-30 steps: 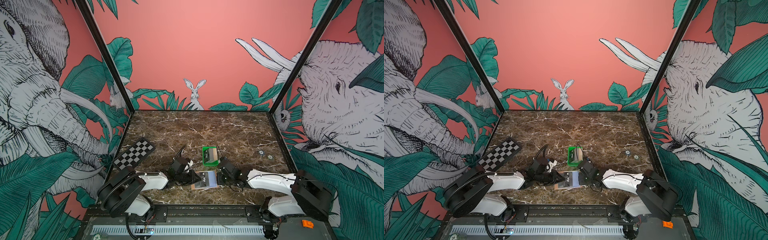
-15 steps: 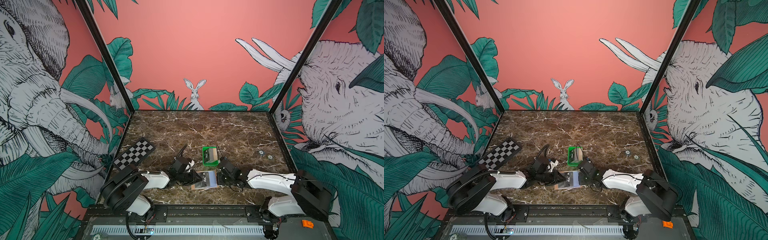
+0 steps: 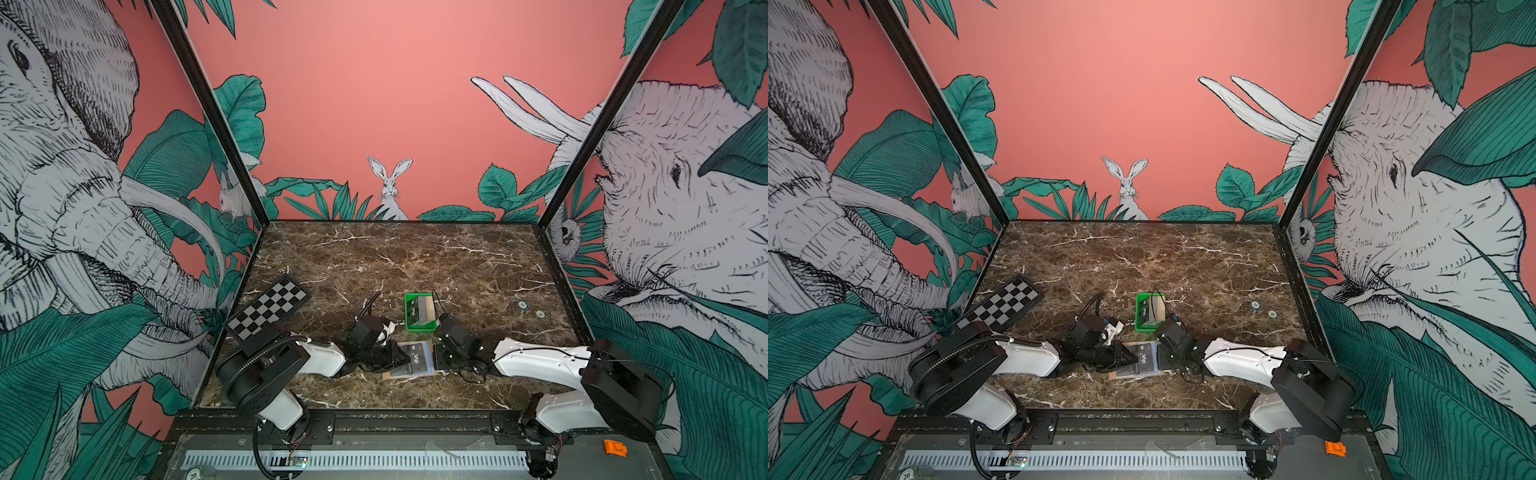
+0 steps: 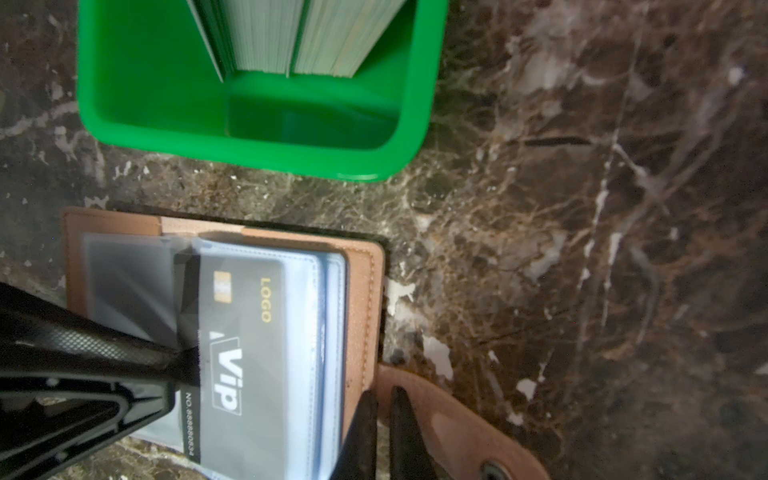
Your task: Put the credit cards into the card holder
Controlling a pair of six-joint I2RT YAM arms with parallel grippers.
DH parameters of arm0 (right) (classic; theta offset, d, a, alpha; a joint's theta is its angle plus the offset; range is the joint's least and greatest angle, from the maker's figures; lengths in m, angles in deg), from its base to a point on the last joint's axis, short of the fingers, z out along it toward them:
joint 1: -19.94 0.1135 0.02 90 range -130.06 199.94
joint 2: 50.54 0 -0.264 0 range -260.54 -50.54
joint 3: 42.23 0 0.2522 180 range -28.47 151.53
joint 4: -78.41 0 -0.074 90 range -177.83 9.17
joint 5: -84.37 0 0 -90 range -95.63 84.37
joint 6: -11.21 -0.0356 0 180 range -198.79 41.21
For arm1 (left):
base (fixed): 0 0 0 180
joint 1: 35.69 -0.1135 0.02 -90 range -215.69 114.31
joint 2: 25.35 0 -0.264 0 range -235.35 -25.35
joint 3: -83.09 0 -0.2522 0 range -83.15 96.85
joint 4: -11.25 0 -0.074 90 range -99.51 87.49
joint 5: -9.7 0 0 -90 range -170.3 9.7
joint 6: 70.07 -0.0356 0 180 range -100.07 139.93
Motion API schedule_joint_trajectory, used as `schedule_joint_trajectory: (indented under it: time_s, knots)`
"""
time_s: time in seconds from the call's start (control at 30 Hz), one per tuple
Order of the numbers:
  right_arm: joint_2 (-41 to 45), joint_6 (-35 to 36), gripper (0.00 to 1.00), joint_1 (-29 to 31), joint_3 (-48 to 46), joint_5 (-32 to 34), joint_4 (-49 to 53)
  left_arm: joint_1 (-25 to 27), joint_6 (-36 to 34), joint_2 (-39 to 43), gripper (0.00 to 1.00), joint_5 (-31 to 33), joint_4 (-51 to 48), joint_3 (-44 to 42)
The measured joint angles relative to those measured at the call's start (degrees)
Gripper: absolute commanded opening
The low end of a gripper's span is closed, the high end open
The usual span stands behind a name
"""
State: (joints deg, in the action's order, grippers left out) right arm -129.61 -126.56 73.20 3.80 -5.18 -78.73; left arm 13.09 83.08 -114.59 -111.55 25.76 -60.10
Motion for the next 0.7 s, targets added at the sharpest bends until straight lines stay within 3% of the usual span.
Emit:
schedule_joint_trajectory:
  time_s: [0.3, 0.7]
  knots:
    - [0.0, 0.0, 0.09, 0.0, 0.0, 0.0, 0.0, 0.8, 0.7, -1.2, 0.16, 0.6, 1.1, 0.9]
    - [0.2, 0.0, 0.09, 0.0, 0.2, -0.1, 0.3, 1.3, -2.2, -0.2, 0.1, 3.2, -6.6, 3.5]
